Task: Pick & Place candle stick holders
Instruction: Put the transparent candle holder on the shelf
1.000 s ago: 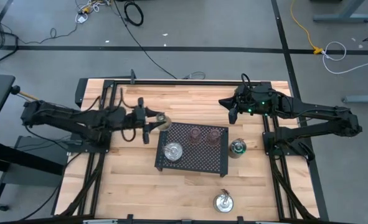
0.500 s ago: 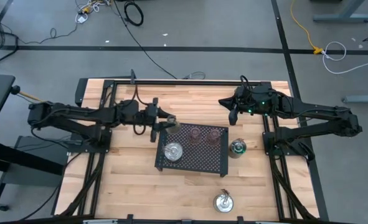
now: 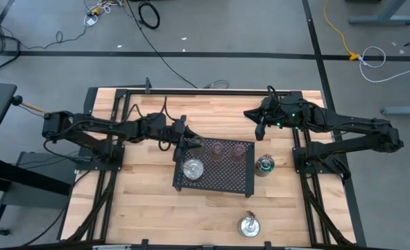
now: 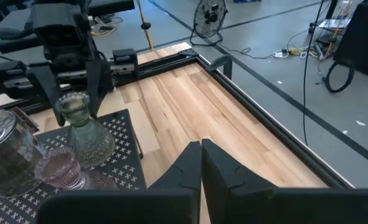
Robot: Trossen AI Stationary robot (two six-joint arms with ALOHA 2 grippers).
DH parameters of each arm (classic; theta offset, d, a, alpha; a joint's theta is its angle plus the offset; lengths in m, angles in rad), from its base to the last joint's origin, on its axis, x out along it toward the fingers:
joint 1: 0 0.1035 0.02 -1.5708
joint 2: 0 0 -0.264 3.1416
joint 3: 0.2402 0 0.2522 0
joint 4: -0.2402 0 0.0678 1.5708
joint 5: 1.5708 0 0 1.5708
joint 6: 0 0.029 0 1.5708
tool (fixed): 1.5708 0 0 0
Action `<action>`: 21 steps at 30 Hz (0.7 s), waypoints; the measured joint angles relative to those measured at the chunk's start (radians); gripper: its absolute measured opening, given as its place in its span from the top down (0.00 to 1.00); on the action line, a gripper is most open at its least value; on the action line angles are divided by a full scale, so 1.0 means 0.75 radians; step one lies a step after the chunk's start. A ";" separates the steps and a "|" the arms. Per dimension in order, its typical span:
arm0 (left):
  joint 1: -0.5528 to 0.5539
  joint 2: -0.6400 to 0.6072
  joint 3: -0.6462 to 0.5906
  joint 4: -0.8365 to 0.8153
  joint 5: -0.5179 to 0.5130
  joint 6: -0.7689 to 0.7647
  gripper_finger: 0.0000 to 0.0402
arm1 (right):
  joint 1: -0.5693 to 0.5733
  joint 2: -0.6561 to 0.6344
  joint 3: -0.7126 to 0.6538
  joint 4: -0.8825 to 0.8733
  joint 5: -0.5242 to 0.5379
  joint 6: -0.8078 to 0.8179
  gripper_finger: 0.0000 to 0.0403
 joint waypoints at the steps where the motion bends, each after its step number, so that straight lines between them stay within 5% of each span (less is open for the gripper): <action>1: 0.000 0.001 0.000 -0.008 -0.001 -0.001 0.64 | 0.000 0.001 0.000 0.000 0.000 0.000 0.97; 13: 0.000 0.000 -0.001 -0.004 -0.001 -0.027 0.49 | 0.000 0.003 0.000 -0.018 0.000 -0.002 0.97; 21: 0.000 0.000 -0.001 0.000 -0.001 -0.027 0.49 | 0.000 0.003 0.000 -0.021 0.000 -0.002 0.97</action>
